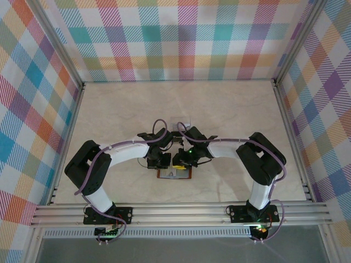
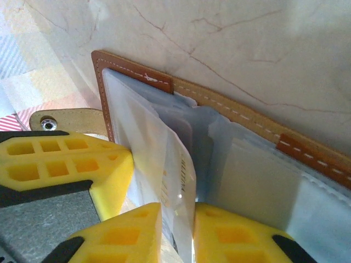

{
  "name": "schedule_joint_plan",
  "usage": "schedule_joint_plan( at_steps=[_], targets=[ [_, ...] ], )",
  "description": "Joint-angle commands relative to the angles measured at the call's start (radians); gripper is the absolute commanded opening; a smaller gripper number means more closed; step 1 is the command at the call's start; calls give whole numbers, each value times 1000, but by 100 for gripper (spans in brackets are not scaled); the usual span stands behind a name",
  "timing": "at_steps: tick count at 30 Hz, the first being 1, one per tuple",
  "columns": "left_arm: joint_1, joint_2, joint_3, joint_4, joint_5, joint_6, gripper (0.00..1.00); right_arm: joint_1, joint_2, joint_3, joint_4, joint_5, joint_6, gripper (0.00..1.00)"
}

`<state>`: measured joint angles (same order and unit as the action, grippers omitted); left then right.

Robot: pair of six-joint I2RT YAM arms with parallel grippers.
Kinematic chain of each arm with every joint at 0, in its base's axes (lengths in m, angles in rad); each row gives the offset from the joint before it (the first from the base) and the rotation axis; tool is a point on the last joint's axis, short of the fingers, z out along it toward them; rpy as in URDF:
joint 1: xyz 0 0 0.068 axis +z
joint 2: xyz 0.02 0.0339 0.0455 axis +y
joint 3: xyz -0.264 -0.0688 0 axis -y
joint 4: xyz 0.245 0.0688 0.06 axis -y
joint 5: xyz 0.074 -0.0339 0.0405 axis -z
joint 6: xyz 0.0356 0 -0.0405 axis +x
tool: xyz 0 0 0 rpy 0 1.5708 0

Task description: Take the credit cards out of the card holder

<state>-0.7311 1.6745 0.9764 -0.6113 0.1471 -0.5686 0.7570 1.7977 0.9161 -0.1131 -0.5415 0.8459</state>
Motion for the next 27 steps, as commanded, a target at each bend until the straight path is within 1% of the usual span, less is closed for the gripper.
schedule_joint_plan(
  at_steps=[1, 4, 8, 12, 19, 27],
  targets=[
    [-4, 18, -40, -21, -53, -14, 4, -5, -16, -17, 53, -54, 22, 18],
    [-4, 13, -42, -21, -56, -15, 3, -7, -14, -22, 55, -45, 22, 14],
    [-3, 11, -47, -22, -58, -15, 3, -12, -29, -23, 21, -12, 6, 10],
    [-4, 13, -45, -24, -57, -16, 3, -27, -61, -31, -7, -1, -9, 9],
    [-4, 3, -34, -40, -63, -10, 3, -53, -121, -26, -141, 56, -82, 7],
    [-4, -27, -22, -42, -46, -14, 3, -63, -186, -19, -226, 98, -138, 4]
  ],
)
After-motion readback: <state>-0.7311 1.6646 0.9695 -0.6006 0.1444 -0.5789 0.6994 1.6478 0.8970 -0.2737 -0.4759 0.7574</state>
